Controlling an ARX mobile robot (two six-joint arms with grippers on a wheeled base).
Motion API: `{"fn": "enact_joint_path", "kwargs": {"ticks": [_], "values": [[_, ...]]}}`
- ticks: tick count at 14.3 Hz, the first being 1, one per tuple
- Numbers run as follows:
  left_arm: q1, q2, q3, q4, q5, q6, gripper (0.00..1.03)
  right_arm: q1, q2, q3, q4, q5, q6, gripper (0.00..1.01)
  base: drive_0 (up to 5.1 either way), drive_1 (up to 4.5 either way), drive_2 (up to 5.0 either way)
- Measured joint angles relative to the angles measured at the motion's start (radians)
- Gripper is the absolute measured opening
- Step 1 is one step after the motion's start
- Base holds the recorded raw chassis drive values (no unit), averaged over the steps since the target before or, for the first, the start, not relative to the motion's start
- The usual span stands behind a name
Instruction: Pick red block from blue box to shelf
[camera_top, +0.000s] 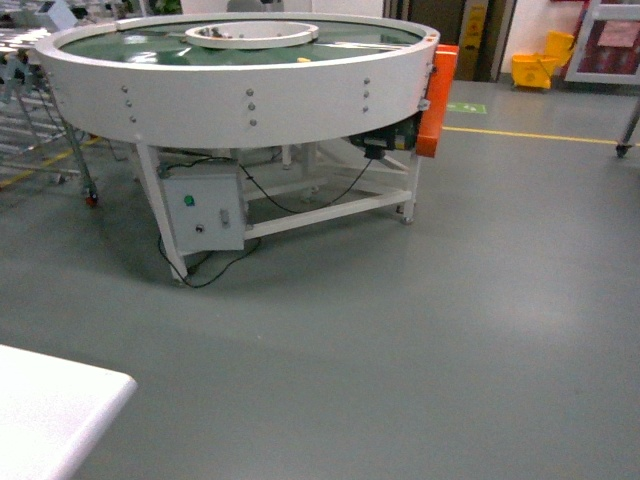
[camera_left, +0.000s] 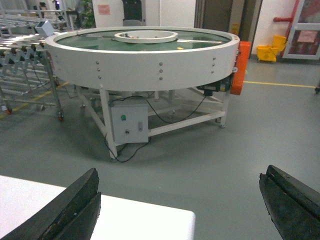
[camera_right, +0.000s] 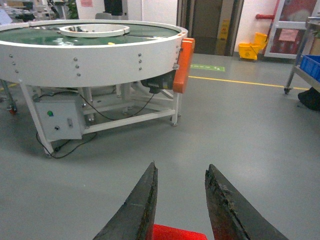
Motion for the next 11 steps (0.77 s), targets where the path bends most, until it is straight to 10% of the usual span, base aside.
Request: {"fn": "enact_joint_path", "kwargs": {"ticks": [11], "values": [[0.000,0.000,0.000,0.004,0.000,0.000,0.98,0.000,-0.001,0.000,0.001,0.000,0.000,0.25,-1.6,-0.87,-2.3]]}}
